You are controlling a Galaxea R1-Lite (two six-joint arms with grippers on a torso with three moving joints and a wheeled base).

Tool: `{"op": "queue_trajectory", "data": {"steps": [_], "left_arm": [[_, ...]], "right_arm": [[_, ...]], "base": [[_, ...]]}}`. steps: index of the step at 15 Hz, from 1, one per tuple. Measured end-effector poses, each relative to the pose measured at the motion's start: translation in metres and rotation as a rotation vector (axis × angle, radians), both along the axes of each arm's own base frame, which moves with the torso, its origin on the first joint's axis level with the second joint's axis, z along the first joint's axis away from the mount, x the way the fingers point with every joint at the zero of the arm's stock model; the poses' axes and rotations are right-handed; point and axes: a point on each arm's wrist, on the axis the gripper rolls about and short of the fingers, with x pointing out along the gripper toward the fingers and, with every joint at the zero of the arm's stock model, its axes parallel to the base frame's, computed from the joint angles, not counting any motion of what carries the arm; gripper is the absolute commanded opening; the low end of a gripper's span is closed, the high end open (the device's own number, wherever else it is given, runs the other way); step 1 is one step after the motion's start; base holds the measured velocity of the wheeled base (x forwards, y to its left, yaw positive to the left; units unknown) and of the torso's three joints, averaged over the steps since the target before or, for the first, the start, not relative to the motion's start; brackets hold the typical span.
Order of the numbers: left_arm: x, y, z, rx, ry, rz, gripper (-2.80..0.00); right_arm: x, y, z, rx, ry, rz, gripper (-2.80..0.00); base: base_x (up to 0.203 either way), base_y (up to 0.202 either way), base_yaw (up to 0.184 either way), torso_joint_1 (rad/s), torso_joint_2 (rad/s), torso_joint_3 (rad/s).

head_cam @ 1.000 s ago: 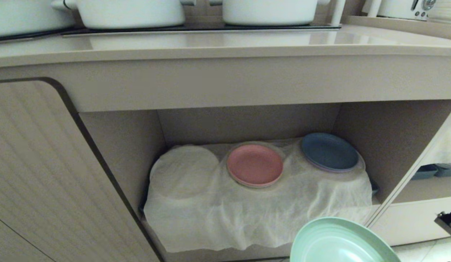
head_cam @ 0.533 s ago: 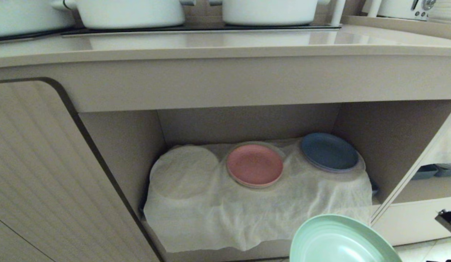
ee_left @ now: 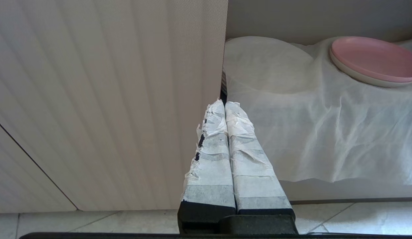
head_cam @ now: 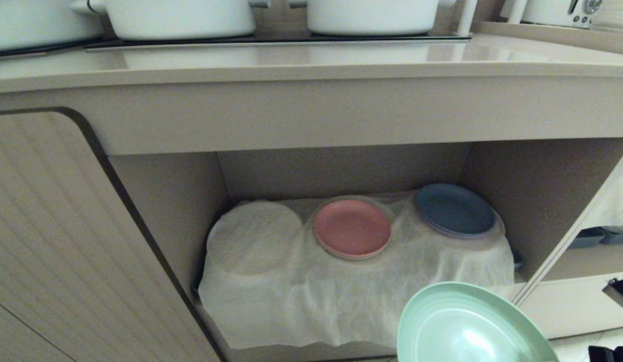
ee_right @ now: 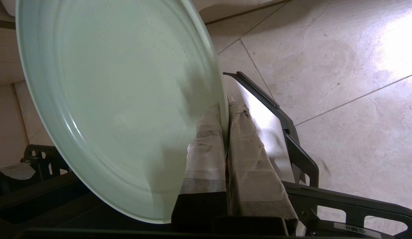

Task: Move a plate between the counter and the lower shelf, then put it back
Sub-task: Put the plate

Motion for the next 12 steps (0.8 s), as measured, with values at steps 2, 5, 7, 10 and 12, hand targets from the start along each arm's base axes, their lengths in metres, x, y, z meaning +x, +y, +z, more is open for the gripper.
{"op": "queue_trajectory", "data": {"steps": [2, 5, 7, 10, 12], "left_arm": [[0.0, 0.0, 0.0, 0.0, 0.0, 0.0, -2.8], [0.0, 0.0, 0.0, 0.0, 0.0, 0.0, -2.8], [0.0, 0.0, 0.0, 0.0, 0.0, 0.0, -2.8], [0.0, 0.0, 0.0, 0.0, 0.0, 0.0, -2.8], [0.0, 0.0, 0.0, 0.0, 0.0, 0.0, -2.8]], "right_arm": [[0.0, -0.0001, 0.0, 0.001, 0.001, -0.001, -2.8], [-0.0012, -0.0003, -0.0008, -0.001, 0.007, -0.001, -2.8], [-0.0029, -0.0006, -0.0011, -0.004, 0.017, 0.001, -2.8], [-0.0054, -0.0009, -0.0007, -0.005, 0.02, 0.003, -2.8], [-0.0065, -0.0011, -0.0008, -0.005, 0.024, 0.003, -2.8]], "base": [[0.0, 0.0, 0.0, 0.0, 0.0, 0.0], [0.0, 0.0, 0.0, 0.0, 0.0, 0.0], [0.0, 0.0, 0.0, 0.0, 0.0, 0.0], [0.0, 0.0, 0.0, 0.0, 0.0, 0.0], [0.0, 0.0, 0.0, 0.0, 0.0, 0.0]]}}
